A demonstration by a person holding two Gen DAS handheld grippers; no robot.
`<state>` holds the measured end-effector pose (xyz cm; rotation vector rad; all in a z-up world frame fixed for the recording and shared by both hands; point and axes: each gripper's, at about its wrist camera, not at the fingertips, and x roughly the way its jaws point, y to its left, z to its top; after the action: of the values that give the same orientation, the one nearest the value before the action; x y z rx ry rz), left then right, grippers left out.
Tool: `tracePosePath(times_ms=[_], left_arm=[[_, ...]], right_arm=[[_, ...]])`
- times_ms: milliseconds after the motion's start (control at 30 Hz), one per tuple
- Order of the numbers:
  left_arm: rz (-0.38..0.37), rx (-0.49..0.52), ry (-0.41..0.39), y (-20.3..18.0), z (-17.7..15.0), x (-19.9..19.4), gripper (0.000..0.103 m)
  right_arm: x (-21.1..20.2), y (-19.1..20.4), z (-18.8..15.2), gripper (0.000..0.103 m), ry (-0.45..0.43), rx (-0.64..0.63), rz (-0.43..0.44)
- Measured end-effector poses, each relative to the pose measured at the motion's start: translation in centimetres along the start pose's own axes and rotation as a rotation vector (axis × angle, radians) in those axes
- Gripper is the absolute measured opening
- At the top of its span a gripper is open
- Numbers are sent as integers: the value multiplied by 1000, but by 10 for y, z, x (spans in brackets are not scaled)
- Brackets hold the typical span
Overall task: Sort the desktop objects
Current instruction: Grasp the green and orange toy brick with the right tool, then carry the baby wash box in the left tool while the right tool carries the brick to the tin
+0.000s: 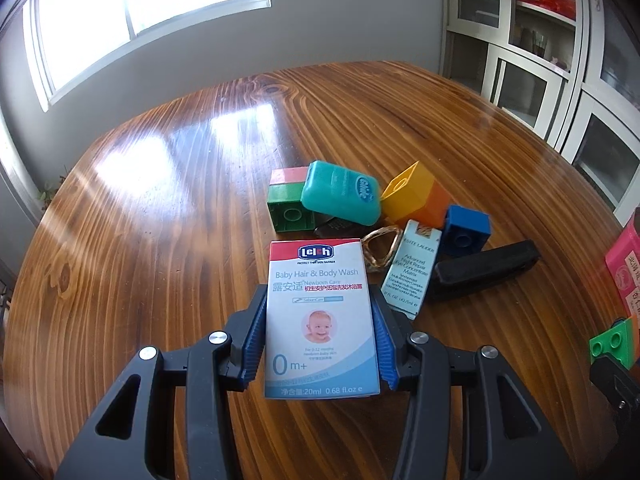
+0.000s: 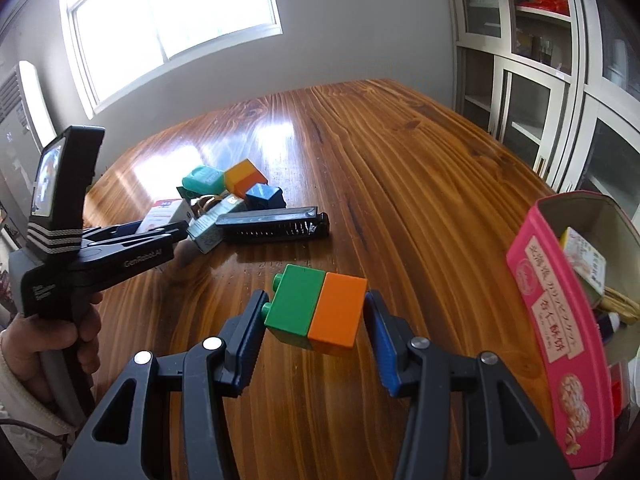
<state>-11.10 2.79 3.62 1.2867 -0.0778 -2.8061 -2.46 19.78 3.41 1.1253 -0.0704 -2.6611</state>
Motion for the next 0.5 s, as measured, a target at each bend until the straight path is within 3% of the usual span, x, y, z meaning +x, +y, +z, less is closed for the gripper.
tracePosePath(times_ms=[500], left_arm=[[-40, -14, -84, -15, 2, -42, 50]], right_arm=[[-35, -9, -11, 54, -55, 11, 29]])
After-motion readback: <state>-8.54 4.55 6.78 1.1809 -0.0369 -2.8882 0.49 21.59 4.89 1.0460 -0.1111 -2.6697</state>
